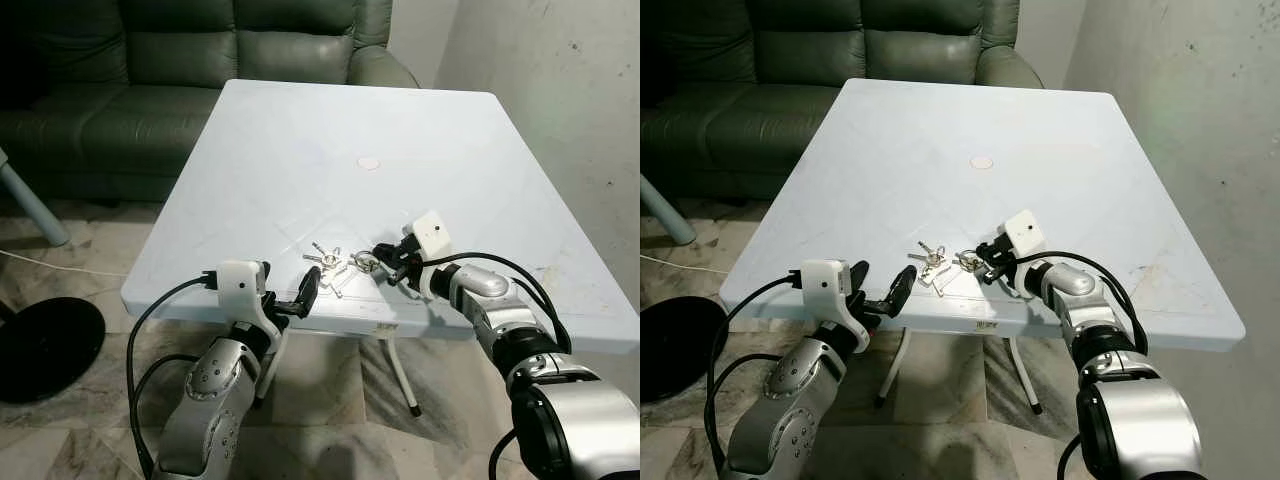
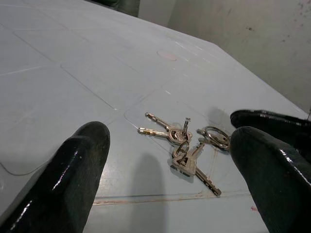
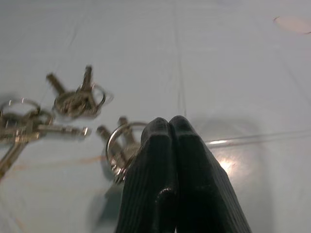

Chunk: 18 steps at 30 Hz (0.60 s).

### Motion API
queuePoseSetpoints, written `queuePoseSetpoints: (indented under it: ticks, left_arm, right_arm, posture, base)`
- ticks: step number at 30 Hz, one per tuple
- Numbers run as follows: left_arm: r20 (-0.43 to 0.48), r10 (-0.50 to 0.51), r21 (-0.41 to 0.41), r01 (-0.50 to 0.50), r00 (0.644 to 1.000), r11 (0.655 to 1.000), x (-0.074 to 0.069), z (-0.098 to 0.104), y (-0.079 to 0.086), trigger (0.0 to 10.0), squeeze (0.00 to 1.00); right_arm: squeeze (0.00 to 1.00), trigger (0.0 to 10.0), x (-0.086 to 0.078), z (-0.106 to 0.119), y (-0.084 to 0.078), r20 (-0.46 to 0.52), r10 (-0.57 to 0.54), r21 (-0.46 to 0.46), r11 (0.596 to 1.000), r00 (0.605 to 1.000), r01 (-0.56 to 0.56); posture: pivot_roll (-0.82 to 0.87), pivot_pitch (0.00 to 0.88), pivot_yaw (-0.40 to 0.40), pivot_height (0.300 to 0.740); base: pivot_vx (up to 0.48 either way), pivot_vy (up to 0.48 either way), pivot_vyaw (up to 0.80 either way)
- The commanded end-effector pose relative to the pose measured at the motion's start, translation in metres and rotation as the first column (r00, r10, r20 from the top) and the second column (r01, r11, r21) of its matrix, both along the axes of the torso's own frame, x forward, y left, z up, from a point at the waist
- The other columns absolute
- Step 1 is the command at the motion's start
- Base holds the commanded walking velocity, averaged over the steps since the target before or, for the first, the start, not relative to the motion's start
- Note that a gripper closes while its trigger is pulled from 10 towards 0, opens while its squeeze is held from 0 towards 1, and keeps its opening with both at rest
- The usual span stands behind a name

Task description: Hang keys on a hook

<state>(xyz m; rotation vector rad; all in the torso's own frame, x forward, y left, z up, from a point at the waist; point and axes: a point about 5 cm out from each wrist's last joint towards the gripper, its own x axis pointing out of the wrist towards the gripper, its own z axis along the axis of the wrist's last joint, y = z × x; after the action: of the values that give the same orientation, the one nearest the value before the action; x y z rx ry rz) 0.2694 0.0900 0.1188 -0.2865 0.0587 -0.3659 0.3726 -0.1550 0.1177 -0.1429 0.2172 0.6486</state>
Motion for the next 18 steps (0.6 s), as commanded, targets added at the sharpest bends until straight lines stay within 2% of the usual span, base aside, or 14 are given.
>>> queuePoseSetpoints:
  ticks: [1, 2, 3, 4, 5, 8, 10, 14, 18]
  left_arm:
    - [0.01, -0.007, -0.039, 0.007, 1.0, 0.999, 0.0, 0.004, -0.01, 10.0, 0.0]
    - [0.011, -0.008, -0.04, 0.008, 1.0, 0.999, 0.0, 0.004, -0.01, 10.0, 0.0]
    - [0.012, -0.009, -0.04, 0.009, 1.0, 0.999, 0.0, 0.004, -0.011, 10.0, 0.0]
    - [0.012, -0.01, -0.041, 0.01, 1.0, 0.999, 0.0, 0.004, -0.011, 10.0, 0.0]
    - [0.012, -0.011, -0.041, 0.011, 1.0, 0.999, 0.0, 0.005, -0.011, 10.0, 0.0]
    - [0.012, -0.012, -0.041, 0.012, 1.0, 0.999, 0.0, 0.004, -0.012, 10.0, 0.0]
    - [0.013, -0.013, -0.042, 0.014, 1.0, 0.999, 0.0, 0.004, -0.012, 10.0, 0.0]
    - [0.014, -0.017, -0.041, 0.017, 1.0, 0.999, 0.0, 0.004, -0.012, 10.0, 0.0]
    - [0.015, -0.02, -0.041, 0.021, 1.0, 0.999, 0.0, 0.004, -0.013, 10.0, 0.0]
  right_arm:
    - [0.0, 0.0, 0.005, 0.012, 0.001, 0.047, -0.012, 0.027, 1.0, 0.999, 0.01]
    - [0.0, 0.0, 0.006, 0.012, 0.002, 0.041, -0.013, 0.025, 1.0, 0.999, 0.012]
    - [0.01, 4.6, 0.006, 0.011, 0.002, 0.024, -0.019, 0.033, 0.999, 1.0, 0.018]
    - [0.48, 8.5, 0.006, 0.011, 0.002, 0.02, -0.033, 0.032, 0.999, 0.999, 0.032]
    - [1.0, 10.0, 0.007, 0.012, 0.001, 0.015, -0.039, 0.055, 0.998, 0.999, 0.038]
    - [1.0, 10.0, 0.006, 0.014, 0.002, 0.028, -0.004, 0.088, 0.996, 1.0, 0.002]
    - [1.0, 10.0, 0.006, 0.012, 0.001, 0.006, -0.011, 0.076, 0.997, 1.0, 0.011]
    - [1.0, 10.0, 0.0, 0.009, 0.003, 0.019, 0.08, 0.051, 0.995, 0.997, -0.081]
    - [1.0, 10.0, -0.002, 0.004, 0.004, -0.012, 0.094, 0.04, 0.995, 0.995, -0.094]
  posture:
    - [0.07, 0.063, -0.074, 0.732]
    - [0.07, 0.059, -0.074, 0.732]
    - [0.07, 0.059, -0.074, 0.732]
    - [0.07, 0.059, -0.074, 0.732]
    - [0.07, 0.059, -0.074, 0.732]
    - [0.07, 0.053, -0.074, 0.732]
    - [0.07, 0.053, -0.074, 0.732]
    - [0.07, 0.048, -0.072, 0.732]
    - [0.07, 0.044, -0.07, 0.732]
  base:
    - [0.0, 0.0, 0.0]
    - [0.0, 0.0, 0.0]
    - [0.0, 0.0, 0.0]
    - [0.0, 0.0, 0.0]
    - [0.0, 0.0, 0.0]
    - [0.0, 0.0, 0.0]
    - [0.0, 0.0, 0.0]
    - [0.0, 0.0, 0.0]
    - [0.0, 0.0, 0.0]
